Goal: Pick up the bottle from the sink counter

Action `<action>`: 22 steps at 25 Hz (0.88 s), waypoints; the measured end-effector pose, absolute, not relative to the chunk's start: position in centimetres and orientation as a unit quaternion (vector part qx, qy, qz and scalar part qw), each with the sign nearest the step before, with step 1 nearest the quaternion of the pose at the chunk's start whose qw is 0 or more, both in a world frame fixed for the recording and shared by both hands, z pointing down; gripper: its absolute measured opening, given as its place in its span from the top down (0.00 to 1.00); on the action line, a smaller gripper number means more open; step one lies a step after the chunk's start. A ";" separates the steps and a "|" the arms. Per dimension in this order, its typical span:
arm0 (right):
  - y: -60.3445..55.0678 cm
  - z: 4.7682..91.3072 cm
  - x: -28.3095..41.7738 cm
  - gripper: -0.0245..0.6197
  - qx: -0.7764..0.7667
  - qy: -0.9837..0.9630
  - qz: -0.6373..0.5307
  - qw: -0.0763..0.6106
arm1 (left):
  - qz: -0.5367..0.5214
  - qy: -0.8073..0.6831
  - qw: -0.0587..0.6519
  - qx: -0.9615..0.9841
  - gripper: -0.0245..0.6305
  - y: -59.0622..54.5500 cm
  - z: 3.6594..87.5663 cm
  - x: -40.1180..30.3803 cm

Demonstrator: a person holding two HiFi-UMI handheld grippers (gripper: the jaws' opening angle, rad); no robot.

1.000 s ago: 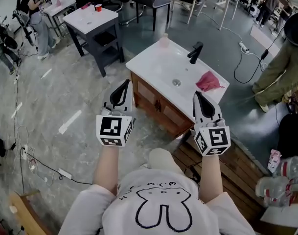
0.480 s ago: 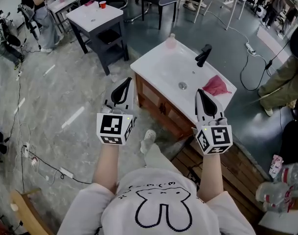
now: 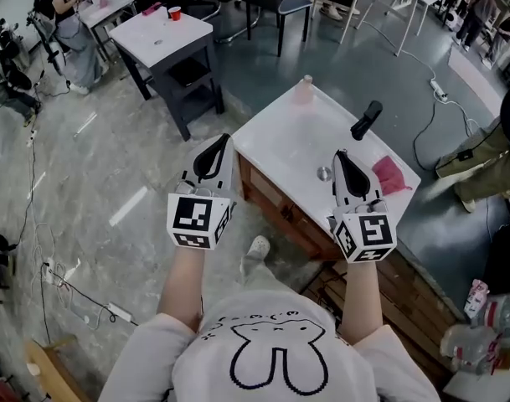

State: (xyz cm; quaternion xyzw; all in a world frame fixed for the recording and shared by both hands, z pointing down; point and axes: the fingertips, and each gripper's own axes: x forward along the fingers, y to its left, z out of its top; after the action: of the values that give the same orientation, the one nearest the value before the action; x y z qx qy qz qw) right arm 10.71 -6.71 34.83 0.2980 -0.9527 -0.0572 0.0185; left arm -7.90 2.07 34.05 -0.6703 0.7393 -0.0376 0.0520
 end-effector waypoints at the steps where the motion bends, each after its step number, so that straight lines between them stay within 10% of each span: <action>1: -7.7 34.7 9.9 0.91 0.300 -0.952 -0.056 0.018 | -0.034 0.738 0.051 -0.672 0.95 1.0 33.9 -8.7; 22: -24.3 36.0 1.3 0.91 0.351 -0.936 -0.011 0.030 | -0.045 0.696 0.032 -0.716 0.95 -19.4 34.2 -17.2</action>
State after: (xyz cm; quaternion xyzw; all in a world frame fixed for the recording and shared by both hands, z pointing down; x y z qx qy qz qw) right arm 1.34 -24.35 35.98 0.3514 -0.9357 -0.0107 0.0305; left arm -17.24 -19.38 34.16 -0.7157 0.6962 -0.0454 0.0316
